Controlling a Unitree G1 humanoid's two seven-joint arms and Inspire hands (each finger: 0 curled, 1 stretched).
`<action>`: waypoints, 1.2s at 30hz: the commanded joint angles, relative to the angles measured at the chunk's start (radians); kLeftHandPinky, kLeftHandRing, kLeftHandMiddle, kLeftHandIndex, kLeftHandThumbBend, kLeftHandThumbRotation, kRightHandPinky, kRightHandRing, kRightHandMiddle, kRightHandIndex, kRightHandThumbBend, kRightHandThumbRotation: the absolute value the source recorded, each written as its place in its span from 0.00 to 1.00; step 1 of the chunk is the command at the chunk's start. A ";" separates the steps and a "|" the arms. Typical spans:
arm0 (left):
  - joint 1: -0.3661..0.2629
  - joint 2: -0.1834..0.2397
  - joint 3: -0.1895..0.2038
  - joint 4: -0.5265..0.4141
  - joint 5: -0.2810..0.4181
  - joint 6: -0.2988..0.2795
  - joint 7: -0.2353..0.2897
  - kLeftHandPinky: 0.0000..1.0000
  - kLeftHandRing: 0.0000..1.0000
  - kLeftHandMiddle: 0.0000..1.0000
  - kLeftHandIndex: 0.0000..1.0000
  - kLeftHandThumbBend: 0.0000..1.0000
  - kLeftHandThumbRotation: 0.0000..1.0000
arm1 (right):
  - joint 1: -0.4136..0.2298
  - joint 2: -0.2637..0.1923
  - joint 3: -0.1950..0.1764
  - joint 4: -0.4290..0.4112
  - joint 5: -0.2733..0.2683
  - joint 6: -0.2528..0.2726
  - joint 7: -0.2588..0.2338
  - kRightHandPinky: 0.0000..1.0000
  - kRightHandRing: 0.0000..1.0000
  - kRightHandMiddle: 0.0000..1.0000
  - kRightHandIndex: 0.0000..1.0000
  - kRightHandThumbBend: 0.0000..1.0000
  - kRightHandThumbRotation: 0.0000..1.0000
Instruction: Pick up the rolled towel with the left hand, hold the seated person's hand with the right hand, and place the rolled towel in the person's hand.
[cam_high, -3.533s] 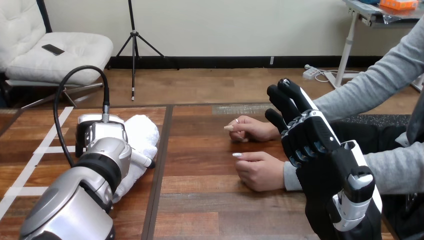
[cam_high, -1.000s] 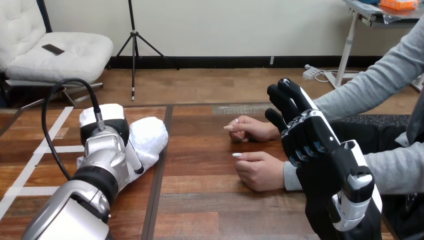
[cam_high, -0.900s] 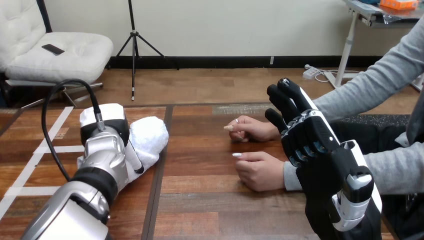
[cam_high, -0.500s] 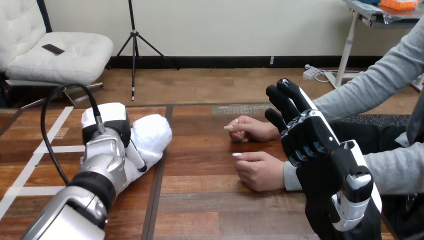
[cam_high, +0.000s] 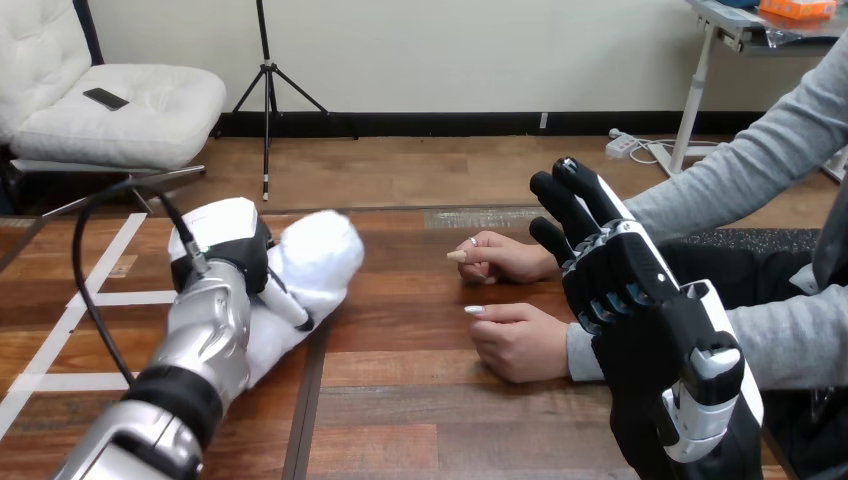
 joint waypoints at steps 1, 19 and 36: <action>0.022 0.054 0.078 -0.183 -0.027 -0.018 0.067 0.20 0.29 0.39 0.42 0.72 0.00 | -0.055 0.003 -0.018 -0.009 0.004 -0.010 -0.001 1.00 1.00 0.93 0.94 0.91 1.00; 0.247 0.053 0.246 -0.548 -0.138 -0.096 0.118 0.22 0.30 0.39 0.43 0.68 0.00 | -0.068 -0.003 -0.024 0.030 0.015 0.005 0.011 1.00 1.00 0.94 0.94 0.84 1.00; 0.441 0.007 0.371 -0.833 -0.276 -0.193 0.096 0.22 0.29 0.38 0.44 0.63 0.00 | -0.083 -0.017 -0.032 0.078 0.003 0.042 0.012 1.00 1.00 0.95 0.96 0.84 1.00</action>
